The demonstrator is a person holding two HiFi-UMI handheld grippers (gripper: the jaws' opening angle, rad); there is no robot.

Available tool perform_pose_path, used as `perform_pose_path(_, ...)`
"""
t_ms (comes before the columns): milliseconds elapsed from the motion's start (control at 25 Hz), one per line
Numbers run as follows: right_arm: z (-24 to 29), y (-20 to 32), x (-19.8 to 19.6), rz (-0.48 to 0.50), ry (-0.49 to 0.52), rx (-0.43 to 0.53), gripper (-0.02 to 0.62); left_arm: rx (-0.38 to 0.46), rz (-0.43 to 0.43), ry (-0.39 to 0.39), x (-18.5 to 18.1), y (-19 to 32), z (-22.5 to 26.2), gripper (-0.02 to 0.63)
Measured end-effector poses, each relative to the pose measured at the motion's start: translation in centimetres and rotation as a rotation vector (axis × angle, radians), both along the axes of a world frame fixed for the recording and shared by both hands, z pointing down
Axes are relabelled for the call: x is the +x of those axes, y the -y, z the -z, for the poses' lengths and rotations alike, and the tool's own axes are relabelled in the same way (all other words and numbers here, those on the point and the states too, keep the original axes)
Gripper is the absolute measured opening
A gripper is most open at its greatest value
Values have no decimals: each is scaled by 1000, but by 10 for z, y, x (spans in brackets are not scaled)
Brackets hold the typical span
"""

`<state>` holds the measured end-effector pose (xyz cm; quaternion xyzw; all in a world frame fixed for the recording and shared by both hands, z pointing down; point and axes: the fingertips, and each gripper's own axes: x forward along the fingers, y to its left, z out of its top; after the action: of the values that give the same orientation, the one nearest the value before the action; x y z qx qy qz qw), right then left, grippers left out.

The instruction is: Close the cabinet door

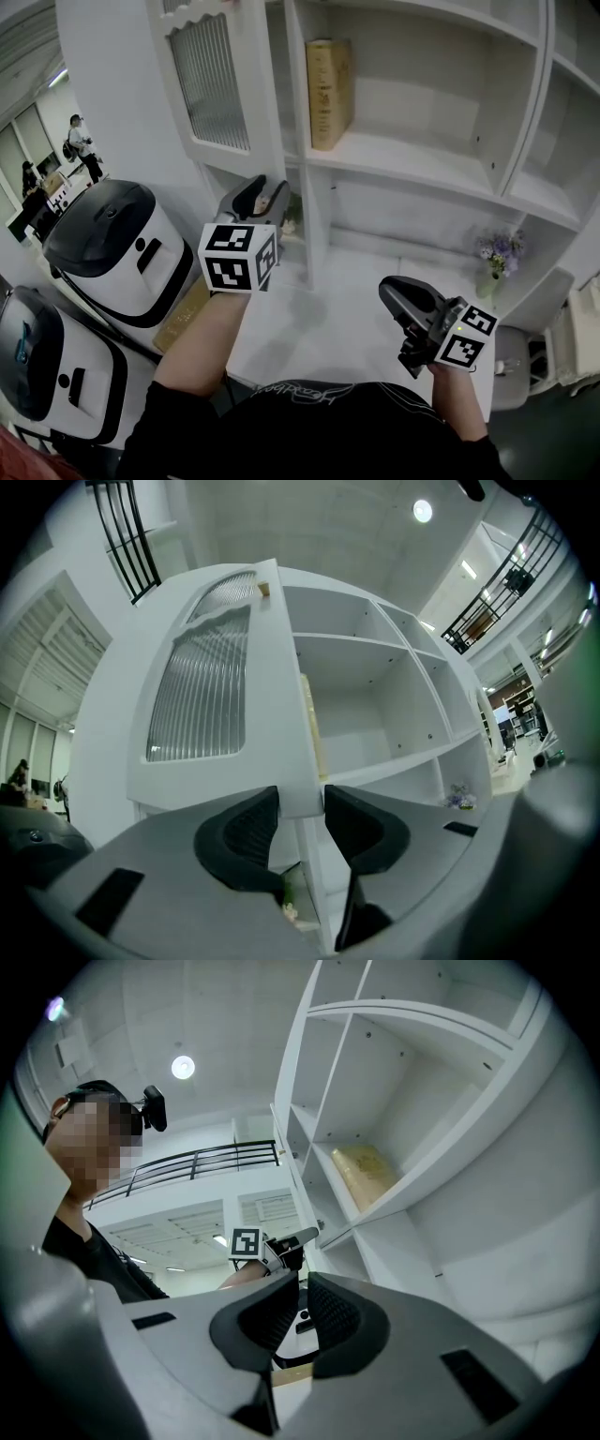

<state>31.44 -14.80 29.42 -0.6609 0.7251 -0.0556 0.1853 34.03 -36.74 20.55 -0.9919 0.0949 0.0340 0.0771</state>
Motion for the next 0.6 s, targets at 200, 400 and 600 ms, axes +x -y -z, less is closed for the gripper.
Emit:
perform_pose_path(200, -3, -4, 12, -22, 3, -1, 55, -2, -16, 2, 17, 1, 1, 173)
perform_pose_path(400, -5, -10, 23, -45, 5, -4, 57, -5, -59, 11, 34, -3, -1, 197)
perform_pose_path(600, -6, -14, 36, -69, 9, -3, 57, -15, -71, 6, 50, 0, 0, 202)
